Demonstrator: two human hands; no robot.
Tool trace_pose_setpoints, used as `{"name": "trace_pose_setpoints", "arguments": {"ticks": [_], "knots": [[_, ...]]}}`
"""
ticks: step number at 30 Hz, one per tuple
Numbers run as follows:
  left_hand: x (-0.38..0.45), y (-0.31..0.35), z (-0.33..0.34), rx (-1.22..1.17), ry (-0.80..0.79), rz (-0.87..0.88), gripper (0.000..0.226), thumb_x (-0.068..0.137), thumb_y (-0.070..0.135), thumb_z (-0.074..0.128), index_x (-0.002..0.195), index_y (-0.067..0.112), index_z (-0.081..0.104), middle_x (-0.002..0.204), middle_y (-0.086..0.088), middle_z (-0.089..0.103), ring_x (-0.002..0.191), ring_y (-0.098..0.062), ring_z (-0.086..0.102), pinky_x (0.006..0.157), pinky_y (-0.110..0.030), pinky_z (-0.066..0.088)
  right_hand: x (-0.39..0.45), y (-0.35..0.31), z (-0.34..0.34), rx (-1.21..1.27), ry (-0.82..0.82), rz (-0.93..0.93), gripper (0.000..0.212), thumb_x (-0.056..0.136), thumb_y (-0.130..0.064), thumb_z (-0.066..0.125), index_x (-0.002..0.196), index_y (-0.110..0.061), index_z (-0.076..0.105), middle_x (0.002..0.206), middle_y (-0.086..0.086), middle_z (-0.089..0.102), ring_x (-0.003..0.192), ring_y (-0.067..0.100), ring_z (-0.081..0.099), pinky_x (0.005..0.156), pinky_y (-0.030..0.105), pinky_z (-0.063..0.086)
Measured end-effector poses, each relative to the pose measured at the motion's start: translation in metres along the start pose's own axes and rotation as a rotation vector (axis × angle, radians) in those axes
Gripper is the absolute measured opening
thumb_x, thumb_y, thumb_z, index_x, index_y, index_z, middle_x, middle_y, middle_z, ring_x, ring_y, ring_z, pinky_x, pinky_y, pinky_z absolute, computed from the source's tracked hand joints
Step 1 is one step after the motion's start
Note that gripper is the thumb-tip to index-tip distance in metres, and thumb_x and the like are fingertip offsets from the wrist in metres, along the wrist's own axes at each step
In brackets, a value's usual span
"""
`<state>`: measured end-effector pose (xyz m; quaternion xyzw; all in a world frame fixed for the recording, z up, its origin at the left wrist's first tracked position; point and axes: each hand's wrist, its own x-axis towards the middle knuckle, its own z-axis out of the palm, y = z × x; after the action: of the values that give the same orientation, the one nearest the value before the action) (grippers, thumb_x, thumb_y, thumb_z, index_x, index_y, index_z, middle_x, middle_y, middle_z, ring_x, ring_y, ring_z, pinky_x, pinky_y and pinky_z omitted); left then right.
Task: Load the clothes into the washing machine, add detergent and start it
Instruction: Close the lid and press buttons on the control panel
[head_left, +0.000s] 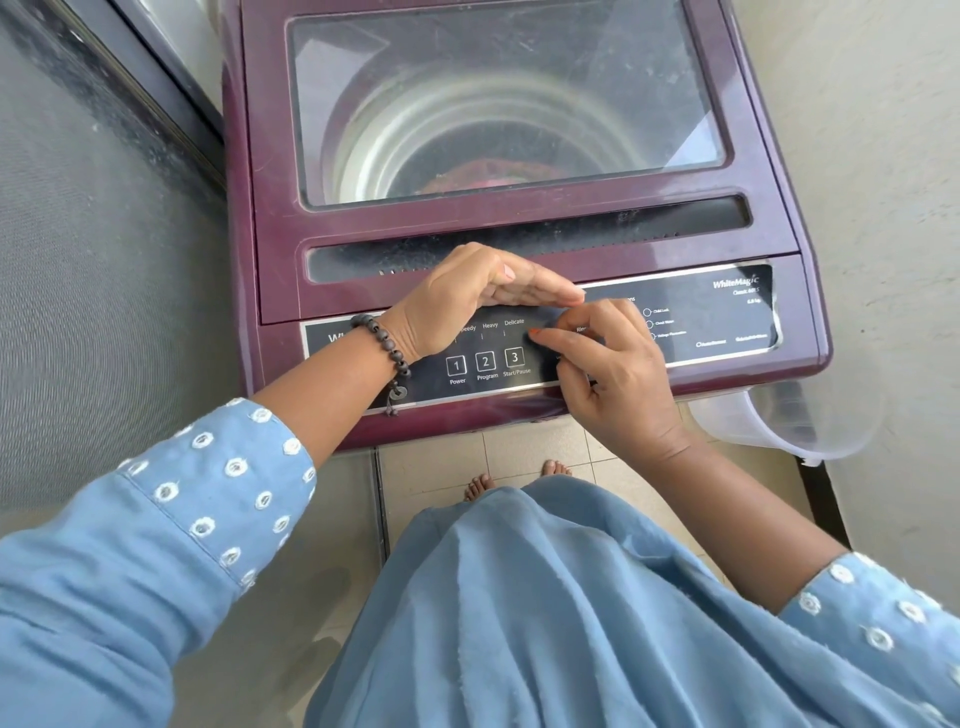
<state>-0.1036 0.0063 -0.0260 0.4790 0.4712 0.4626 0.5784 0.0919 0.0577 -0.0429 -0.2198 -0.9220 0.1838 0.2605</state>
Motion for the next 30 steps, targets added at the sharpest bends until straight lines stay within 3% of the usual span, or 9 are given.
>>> {"name": "trace_pose_setpoints", "arguments": {"ticks": [6,16,30], "knots": [[0.0002,-0.0003,-0.0007,-0.02,-0.042,-0.005,0.058,0.085,0.013,0.018,0.124,-0.002,0.059,0.121,-0.022,0.066,0.117,-0.026,0.065,0.102,-0.032,0.047,-0.0022,0.0,0.0006,0.013,-0.007,-0.028,0.032,0.09,0.004,0.045,0.096,-0.003,0.076,0.09,0.014,0.064,0.082,0.027,0.05,0.077,0.03,0.042],[-0.0031,-0.0001,0.0024,0.016,-0.004,-0.003,0.059,0.086,0.012,0.018,0.124,-0.005,0.06,0.124,-0.02,0.066,0.121,-0.024,0.062,0.103,-0.03,0.046,-0.0098,-0.005,0.0035,0.02,-0.062,-0.077,0.033,0.082,0.015,0.052,0.095,-0.004,0.076,0.092,0.014,0.065,0.083,0.031,0.055,0.075,0.037,0.046],[-0.0032,0.0006,0.0002,-0.001,-0.037,-0.009,0.06,0.085,0.012,0.017,0.125,-0.008,0.058,0.123,-0.023,0.065,0.119,-0.026,0.063,0.1,-0.028,0.047,-0.0072,-0.0082,0.0032,-0.025,-0.098,-0.1,0.033,0.087,0.007,0.047,0.102,-0.004,0.075,0.094,0.014,0.065,0.084,0.033,0.057,0.075,0.042,0.047]]}}
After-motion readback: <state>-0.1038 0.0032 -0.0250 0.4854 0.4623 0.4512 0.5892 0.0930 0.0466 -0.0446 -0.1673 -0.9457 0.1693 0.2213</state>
